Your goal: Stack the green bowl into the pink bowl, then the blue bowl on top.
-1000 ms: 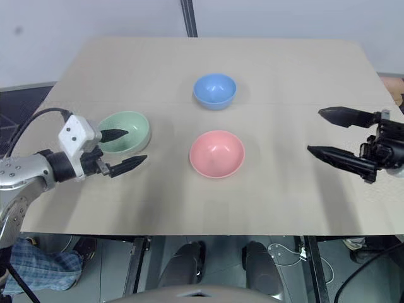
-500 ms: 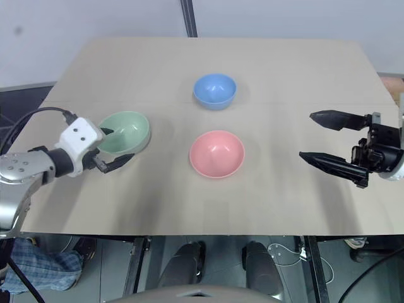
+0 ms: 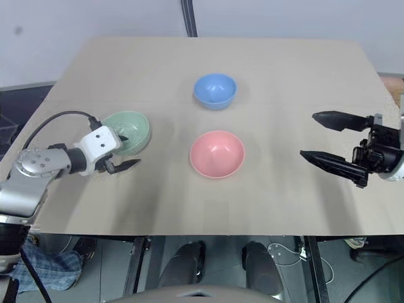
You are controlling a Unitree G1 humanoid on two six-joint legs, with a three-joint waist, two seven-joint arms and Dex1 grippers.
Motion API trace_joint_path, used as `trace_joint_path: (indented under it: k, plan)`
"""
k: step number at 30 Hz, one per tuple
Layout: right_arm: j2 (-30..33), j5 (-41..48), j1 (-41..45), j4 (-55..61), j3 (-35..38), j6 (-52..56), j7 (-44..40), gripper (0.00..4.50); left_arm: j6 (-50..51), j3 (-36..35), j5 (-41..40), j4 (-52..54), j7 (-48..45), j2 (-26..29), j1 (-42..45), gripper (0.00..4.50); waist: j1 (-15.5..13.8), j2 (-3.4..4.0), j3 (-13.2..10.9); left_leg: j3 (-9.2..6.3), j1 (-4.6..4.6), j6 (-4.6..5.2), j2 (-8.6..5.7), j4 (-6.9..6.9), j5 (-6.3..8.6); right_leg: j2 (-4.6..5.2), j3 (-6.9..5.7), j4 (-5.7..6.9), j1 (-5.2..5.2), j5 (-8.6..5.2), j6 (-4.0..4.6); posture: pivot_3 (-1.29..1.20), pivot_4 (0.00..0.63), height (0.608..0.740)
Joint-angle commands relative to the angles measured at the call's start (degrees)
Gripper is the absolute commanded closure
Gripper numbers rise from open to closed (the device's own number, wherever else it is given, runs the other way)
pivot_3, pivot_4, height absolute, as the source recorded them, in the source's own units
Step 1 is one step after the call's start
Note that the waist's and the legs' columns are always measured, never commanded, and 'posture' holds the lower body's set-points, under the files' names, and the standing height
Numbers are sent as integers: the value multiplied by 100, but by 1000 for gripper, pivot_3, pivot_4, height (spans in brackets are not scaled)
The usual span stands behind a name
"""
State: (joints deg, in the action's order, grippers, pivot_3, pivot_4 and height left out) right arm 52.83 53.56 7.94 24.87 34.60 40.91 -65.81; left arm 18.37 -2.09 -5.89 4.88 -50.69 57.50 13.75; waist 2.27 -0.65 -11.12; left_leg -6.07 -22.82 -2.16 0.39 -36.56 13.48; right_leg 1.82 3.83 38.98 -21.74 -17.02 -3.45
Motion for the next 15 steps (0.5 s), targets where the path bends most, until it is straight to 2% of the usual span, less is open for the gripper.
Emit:
trace_joint_path:
  k: [1, 6, 12, 15]
  plan:
    - [95, 177, -24, 150, 245, -130, 52, 0, -95, -129, -32, -17, -185, 102, 149, 2169, -1, 0, 0, 0, 0, 0, 0, 0, 0, 0, 0, 0, 0, 0, 0, 0, 150, 740]
    - [128, 194, -40, 123, 234, -177, 78, 0, -188, -147, -18, 17, -283, 64, 132, 4402, 0, 0, 0, -1, 1, 0, 0, 0, 0, 0, 0, 2, 0, 0, 0, 0, 150, 740]
    - [155, 215, -58, 97, 179, -233, 84, 0, -344, -138, -101, 60, -525, 114, 251, 4467, -3, 0, 0, -1, 0, 0, 0, -1, 0, 0, 0, 1, 0, 0, 0, 0, 150, 740]
    - [173, 219, 3, 61, 102, -248, 82, 0, -569, 12, -152, 64, -873, 126, 668, 4467, -7, 0, 0, -2, 0, 0, 0, -2, 0, -1, -1, 3, 0, 0, 0, 0, 150, 740]
